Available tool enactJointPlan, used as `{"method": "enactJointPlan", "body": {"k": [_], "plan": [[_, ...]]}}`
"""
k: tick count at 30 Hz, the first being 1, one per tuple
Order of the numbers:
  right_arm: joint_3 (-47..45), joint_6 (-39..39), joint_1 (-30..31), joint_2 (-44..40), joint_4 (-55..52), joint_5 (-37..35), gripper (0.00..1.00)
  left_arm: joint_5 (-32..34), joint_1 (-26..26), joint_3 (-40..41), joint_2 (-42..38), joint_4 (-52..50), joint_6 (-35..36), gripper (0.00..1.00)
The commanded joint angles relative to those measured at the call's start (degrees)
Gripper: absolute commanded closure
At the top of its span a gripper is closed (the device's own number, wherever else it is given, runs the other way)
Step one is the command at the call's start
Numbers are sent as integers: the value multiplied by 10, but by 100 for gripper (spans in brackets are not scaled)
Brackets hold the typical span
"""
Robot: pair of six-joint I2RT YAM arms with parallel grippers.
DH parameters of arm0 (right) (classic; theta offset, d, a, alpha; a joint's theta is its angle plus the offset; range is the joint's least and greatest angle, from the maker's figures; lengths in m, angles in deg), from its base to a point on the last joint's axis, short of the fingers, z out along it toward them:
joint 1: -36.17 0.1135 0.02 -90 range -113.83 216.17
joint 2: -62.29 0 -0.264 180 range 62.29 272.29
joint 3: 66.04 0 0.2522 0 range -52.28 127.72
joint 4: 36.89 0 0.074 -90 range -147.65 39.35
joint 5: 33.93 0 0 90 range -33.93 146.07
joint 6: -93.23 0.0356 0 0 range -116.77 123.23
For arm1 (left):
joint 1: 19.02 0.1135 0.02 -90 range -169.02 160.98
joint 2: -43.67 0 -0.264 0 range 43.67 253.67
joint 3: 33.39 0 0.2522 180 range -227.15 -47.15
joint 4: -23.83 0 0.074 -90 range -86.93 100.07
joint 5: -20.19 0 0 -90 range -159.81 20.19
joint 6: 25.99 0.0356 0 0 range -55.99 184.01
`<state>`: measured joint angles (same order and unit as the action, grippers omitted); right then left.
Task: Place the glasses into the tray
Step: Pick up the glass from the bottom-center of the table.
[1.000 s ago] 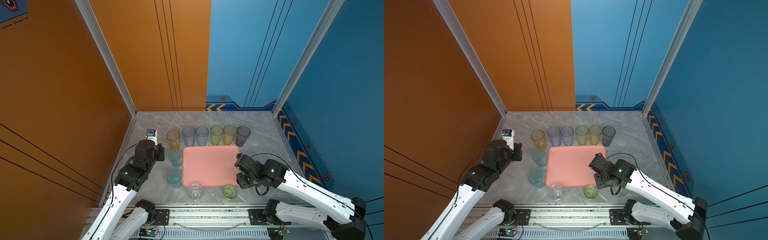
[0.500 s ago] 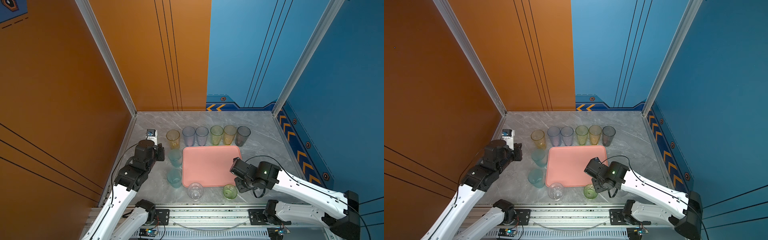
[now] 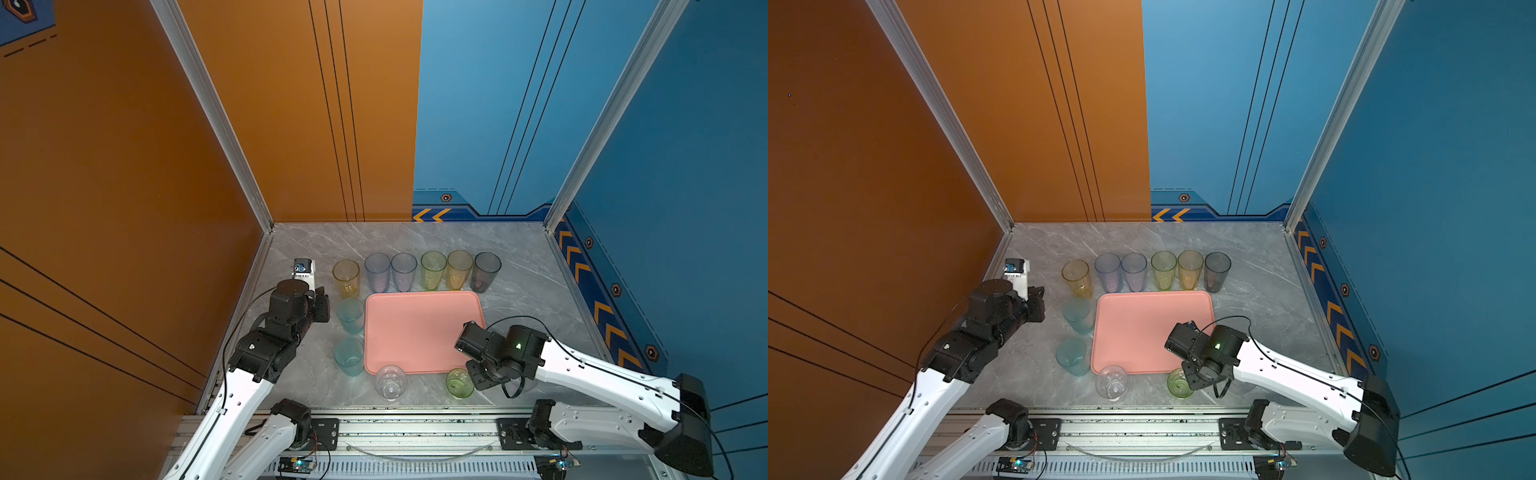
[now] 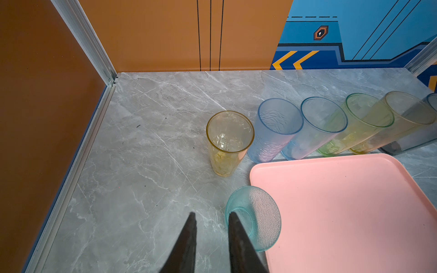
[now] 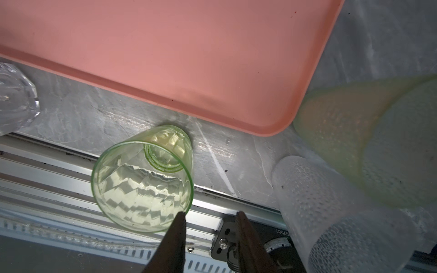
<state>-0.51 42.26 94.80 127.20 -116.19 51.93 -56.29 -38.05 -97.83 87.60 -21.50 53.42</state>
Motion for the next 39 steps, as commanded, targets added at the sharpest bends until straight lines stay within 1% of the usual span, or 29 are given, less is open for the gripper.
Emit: {"method": "enactJointPlan", "body": {"k": [1,14,26,39], "plan": [[-10,0,3,13,22,10,67,-11,7,5,-1,-9,-6,75],[-34,-17,-17,32,62,41,74,-11,9,5,4,-9,-4,75],[-38,-29,-19,60,85,60,82,-12,10,5,7,-7,-3,76],[-37,-31,-16,62,87,52,91,-14,11,5,8,-8,-3,76]]}}
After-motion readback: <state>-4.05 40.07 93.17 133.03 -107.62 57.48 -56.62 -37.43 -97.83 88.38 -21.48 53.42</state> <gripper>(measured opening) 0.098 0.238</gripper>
